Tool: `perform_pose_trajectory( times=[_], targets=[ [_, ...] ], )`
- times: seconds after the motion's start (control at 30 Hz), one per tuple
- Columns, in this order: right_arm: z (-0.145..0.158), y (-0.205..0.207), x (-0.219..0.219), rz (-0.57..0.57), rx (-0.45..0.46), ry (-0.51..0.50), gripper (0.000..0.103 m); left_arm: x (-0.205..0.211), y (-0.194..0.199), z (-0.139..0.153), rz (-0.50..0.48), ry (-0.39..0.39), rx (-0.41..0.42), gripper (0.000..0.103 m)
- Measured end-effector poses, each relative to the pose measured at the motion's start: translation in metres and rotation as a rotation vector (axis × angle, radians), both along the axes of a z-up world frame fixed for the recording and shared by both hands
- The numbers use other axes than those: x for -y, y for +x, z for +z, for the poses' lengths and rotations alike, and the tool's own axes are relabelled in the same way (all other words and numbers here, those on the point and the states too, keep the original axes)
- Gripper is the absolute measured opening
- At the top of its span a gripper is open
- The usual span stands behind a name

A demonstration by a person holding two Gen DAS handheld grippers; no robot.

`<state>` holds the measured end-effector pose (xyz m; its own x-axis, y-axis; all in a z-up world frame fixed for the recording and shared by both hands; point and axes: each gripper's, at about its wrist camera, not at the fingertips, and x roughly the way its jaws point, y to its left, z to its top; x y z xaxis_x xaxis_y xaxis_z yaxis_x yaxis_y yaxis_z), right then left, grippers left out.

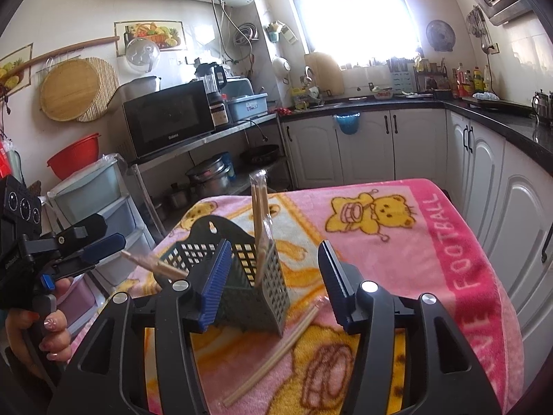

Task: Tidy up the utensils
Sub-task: 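Withdraw both grippers and move them toward the remaining wrapped chopsticks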

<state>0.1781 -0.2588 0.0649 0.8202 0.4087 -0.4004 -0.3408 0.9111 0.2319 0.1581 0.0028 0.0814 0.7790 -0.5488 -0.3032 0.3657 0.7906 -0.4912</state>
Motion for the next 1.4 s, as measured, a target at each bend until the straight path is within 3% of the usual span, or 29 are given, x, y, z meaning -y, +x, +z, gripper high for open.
perform_pose_trajectory(
  times=[0.17,0.47,1.07,1.4],
  targets=[
    [-0.009,-0.005,0.002,0.003,-0.024,-0.012,0.053,0.002,-0.004,-0.009,-0.003,0.009,-0.017,0.084],
    [-0.024,-0.014,0.003,0.008,-0.067,-0.033,0.053,0.005,-0.008,-0.027,0.01,0.033,-0.068,0.092],
    [-0.053,-0.024,0.0,0.022,-0.142,-0.079,0.053,0.001,-0.004,-0.078,0.048,0.121,-0.195,0.092],
    [-0.071,-0.028,0.005,0.008,-0.191,-0.103,0.053,0.0,0.004,-0.106,0.052,0.128,-0.282,0.092]
  ],
)
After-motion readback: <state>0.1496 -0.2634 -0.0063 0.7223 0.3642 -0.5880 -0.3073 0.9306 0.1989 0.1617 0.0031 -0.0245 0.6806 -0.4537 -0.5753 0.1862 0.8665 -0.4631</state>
